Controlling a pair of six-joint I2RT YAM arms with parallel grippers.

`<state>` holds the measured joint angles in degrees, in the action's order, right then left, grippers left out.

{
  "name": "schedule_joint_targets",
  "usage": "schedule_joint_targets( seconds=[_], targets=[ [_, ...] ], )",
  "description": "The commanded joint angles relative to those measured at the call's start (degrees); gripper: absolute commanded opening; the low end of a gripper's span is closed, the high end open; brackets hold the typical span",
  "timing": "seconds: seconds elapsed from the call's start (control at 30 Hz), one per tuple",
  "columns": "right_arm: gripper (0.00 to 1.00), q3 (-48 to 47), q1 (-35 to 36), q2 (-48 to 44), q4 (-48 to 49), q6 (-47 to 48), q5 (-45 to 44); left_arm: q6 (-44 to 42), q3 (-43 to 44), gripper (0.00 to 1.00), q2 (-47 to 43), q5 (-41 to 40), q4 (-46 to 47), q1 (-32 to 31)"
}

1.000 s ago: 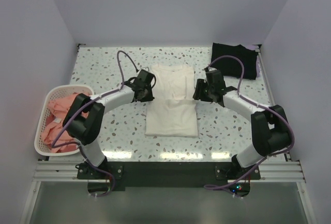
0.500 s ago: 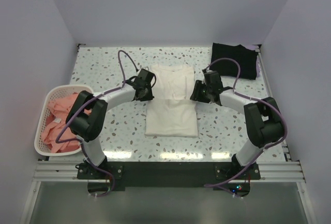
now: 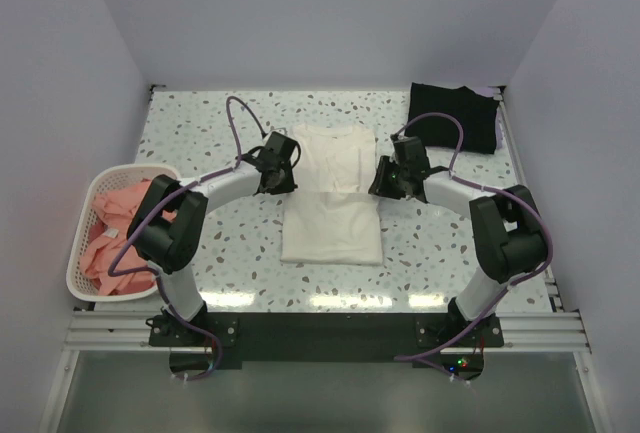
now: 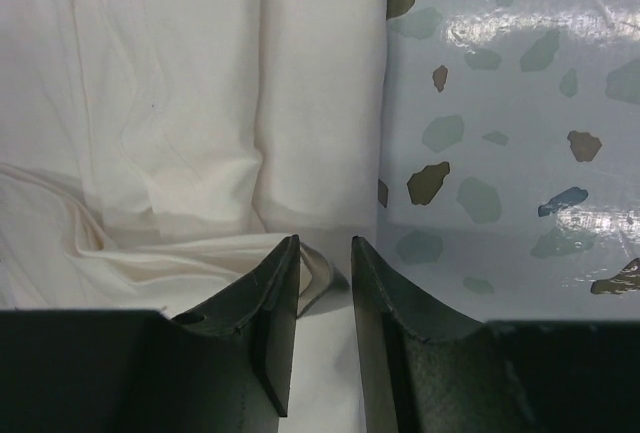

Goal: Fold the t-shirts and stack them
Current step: Fold the tshirt

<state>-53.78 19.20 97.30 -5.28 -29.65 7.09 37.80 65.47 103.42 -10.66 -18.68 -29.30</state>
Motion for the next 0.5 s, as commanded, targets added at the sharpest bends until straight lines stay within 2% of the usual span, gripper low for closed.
schedule_joint_targets(
  seconds=[0.0, 0.03, 0.17, 0.3, 0.47],
  targets=[
    [0.32, -2.3, -0.2, -2.3, 0.1, 0.1, -0.8, -1.4, 1.4, 0.19, -0.4, 0.0, 2.2, 0.5],
    [0.39, -2.2, -0.3, -2.5, 0.2, 0.3, -1.3, -1.5, 1.2, 0.21, -0.5, -0.1, 2.1, 0.5],
    [0.53, 0.9, -1.0, -5.5, 2.5, -0.5, -3.4, -1.8, 0.3, 0.25, -1.2, -0.4, 2.3, 0.6],
    [0.53, 6.6, -2.7, -9.8, 6.8, -1.8, -3.5, -1.6, -0.3, 0.25, -1.4, -0.2, 2.7, 0.6],
    [0.44, 11.9, -2.9, -12.8, 11.7, -2.9, -3.5, -1.3, -1.0, 0.25, -1.1, 0.1, 3.2, 0.6]
  ],
)
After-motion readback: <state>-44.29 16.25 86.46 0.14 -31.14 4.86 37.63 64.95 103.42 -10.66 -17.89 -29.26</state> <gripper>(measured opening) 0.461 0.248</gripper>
